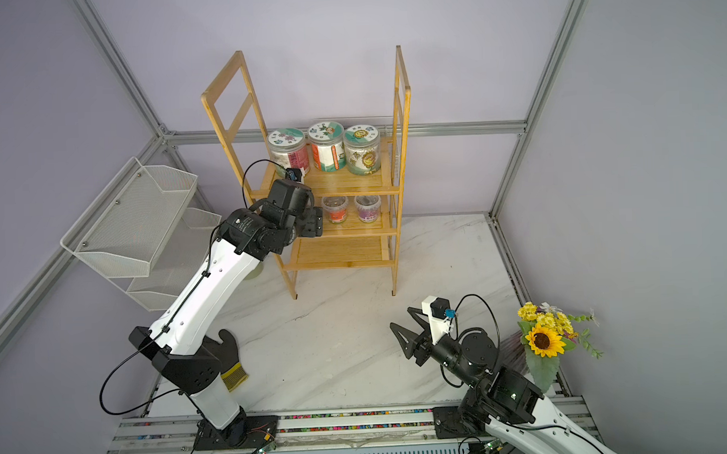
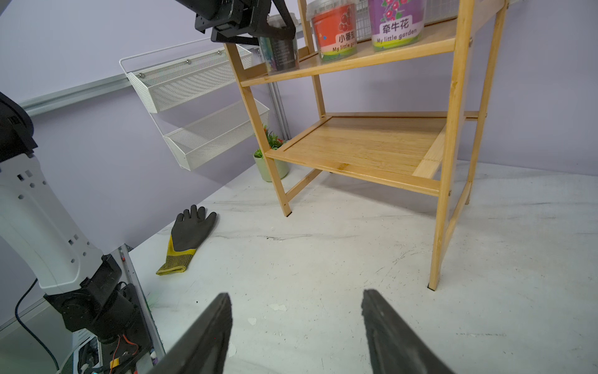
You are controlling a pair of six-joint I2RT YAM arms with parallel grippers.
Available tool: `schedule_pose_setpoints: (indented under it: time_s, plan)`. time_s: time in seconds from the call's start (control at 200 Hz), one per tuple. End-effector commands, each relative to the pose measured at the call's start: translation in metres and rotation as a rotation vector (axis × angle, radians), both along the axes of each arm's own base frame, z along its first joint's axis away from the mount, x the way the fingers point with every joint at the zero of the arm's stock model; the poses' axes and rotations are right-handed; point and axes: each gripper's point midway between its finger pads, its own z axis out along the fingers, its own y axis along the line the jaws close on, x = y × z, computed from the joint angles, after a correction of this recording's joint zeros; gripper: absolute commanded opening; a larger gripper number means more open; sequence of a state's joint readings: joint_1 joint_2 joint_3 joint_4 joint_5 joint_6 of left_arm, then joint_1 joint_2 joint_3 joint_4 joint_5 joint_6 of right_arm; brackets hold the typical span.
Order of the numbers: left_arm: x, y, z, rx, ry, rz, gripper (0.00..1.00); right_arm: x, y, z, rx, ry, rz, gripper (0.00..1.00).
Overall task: Place the seed container on the shelf
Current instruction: Place the seed jar on the shelf.
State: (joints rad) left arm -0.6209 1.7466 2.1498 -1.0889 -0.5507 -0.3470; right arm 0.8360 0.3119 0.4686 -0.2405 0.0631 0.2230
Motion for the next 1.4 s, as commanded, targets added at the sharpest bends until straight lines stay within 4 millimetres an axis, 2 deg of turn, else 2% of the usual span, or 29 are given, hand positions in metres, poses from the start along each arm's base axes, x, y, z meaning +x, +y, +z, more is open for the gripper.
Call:
schedule_pose_setpoints:
  time_s: [0.0,0.24,0.7,1.15,1.395]
  plan:
    - [0.002,0.008,-0.013,0.053,0.045,0.013,0.84,-0.001,-0.003,0.013,0.017,-0.027,-0.009,0.67]
    - [-0.001,0.009,-0.003,0.037,0.023,0.008,0.88,0.0,-0.002,0.013,0.012,-0.028,-0.007,0.67]
    - [-0.026,0.011,0.021,0.002,-0.047,-0.035,1.0,0.002,0.002,0.014,0.011,-0.028,0.001,0.67]
    - [-0.038,0.01,0.034,-0.018,-0.086,-0.069,1.0,0.002,0.003,0.015,0.007,-0.028,-0.001,0.67]
    - [-0.064,0.003,0.054,-0.05,-0.128,-0.12,0.99,0.002,0.003,0.015,0.006,-0.028,0.001,0.67]
